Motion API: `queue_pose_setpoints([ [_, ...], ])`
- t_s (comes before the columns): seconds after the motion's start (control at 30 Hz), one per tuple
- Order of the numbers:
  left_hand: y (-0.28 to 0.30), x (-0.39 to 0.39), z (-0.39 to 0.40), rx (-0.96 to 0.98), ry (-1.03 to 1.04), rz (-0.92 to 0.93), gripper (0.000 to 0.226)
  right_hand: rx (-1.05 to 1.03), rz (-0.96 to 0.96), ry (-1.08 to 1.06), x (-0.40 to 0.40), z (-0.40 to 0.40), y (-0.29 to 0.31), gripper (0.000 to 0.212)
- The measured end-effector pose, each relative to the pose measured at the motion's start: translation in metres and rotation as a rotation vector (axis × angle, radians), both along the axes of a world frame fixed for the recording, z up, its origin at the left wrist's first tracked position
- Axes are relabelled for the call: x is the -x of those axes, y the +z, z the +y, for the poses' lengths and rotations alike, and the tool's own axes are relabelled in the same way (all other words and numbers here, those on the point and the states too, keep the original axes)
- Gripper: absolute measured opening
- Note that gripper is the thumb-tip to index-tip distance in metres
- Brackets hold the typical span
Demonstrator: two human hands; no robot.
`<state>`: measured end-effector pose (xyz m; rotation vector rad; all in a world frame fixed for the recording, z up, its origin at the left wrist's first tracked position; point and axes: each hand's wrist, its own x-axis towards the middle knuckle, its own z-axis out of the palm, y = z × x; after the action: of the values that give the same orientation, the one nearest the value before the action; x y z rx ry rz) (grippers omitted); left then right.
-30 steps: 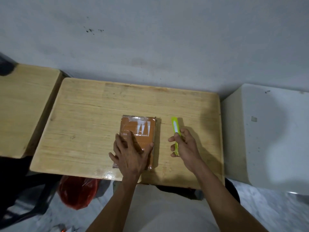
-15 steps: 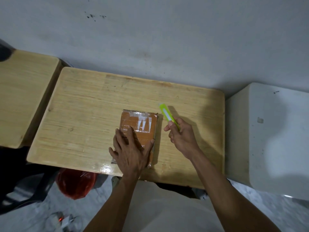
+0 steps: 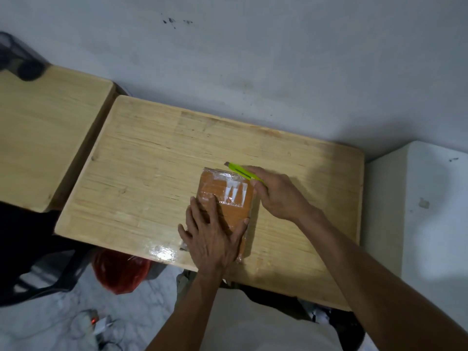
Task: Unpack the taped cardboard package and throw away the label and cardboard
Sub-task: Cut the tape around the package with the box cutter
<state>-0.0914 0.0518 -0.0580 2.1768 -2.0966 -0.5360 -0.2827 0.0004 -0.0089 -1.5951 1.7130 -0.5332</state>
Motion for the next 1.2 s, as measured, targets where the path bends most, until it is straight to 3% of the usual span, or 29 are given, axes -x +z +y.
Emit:
queue_pose_setpoints([
  [0.23, 0.000, 0.001, 0.000, -0.003, 0.003, -0.002, 0.097, -0.030, 0.192, 0.238, -0.008, -0.042, 0.011, 0.042],
  [1.2, -0.001, 0.001, -0.001, 0.006, 0.027, -0.003, 0.098, -0.026, 0.497, 0.357, -0.005, -0.034, 0.006, 0.042],
])
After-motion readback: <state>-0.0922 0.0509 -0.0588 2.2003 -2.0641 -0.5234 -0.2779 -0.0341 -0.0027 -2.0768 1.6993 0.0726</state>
